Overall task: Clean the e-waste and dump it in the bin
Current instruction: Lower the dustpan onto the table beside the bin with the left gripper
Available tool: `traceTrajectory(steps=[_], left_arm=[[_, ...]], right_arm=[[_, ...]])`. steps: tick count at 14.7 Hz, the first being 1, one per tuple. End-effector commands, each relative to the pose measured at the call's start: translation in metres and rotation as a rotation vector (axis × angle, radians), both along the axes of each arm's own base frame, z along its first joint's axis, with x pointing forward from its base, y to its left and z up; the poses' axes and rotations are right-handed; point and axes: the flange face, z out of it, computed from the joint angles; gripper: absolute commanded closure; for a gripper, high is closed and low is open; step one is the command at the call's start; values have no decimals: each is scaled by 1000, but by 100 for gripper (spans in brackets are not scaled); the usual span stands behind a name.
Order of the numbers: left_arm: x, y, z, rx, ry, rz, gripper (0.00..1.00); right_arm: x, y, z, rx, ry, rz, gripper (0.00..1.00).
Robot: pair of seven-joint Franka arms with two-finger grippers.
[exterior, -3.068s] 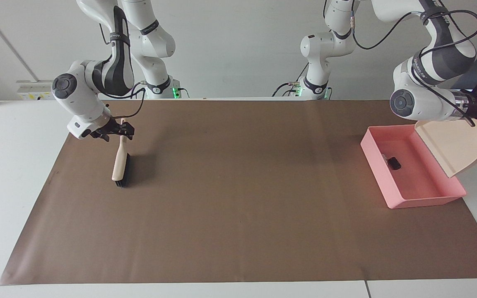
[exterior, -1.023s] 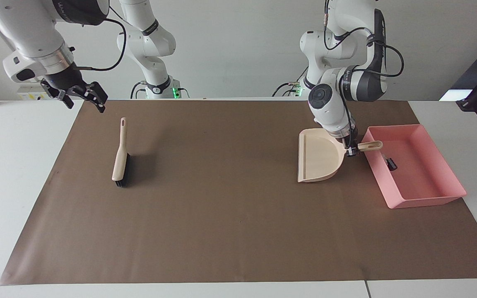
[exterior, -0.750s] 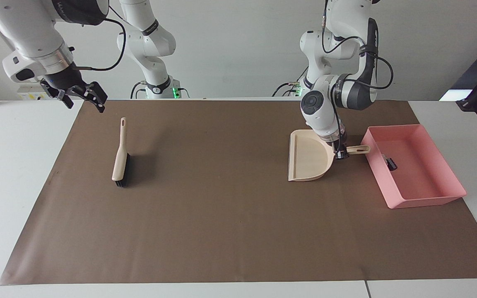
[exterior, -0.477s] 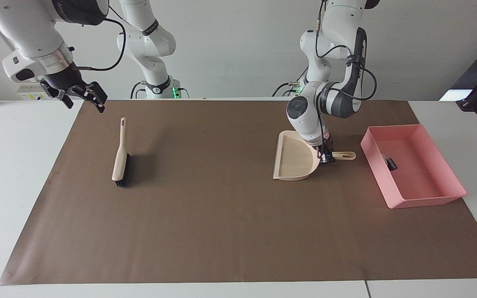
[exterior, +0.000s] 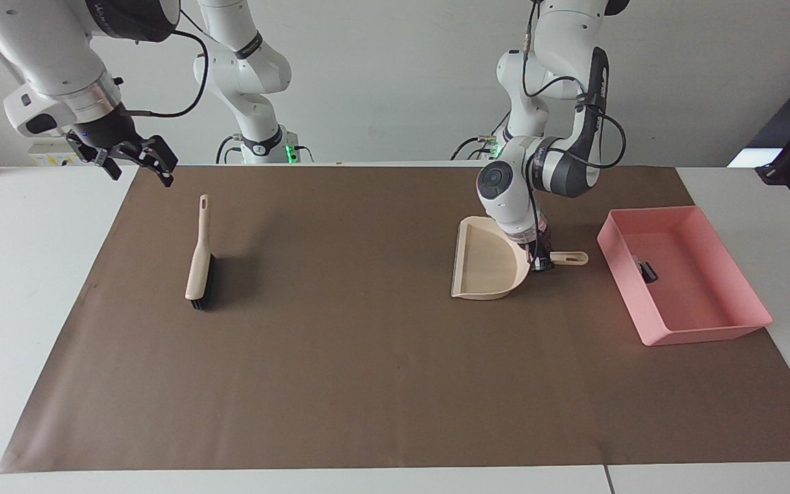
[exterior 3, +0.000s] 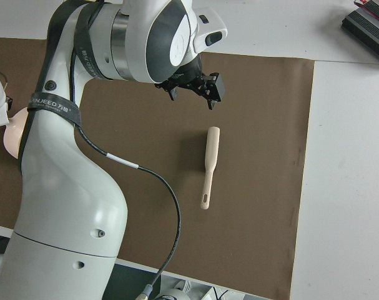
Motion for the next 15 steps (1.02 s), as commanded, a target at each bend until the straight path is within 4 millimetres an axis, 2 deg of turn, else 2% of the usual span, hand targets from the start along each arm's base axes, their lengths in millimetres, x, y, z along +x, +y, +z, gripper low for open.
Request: traceTrajectory(steps=[1,5,11,15], left_arm=[[0,23,14,-1,-11,77,66],[0,25,17,0,-33,113,69],[-14,20,3,-26,-27,188,70],[-10,23,7,-29,-31,192,64]], right_arm=[[-7,-1,1,5,2,-14,0],[-7,-1,1,5,2,-14,0],[-7,-1,1,5,2,-14,0],[-7,-1,1,5,2,-14,0]])
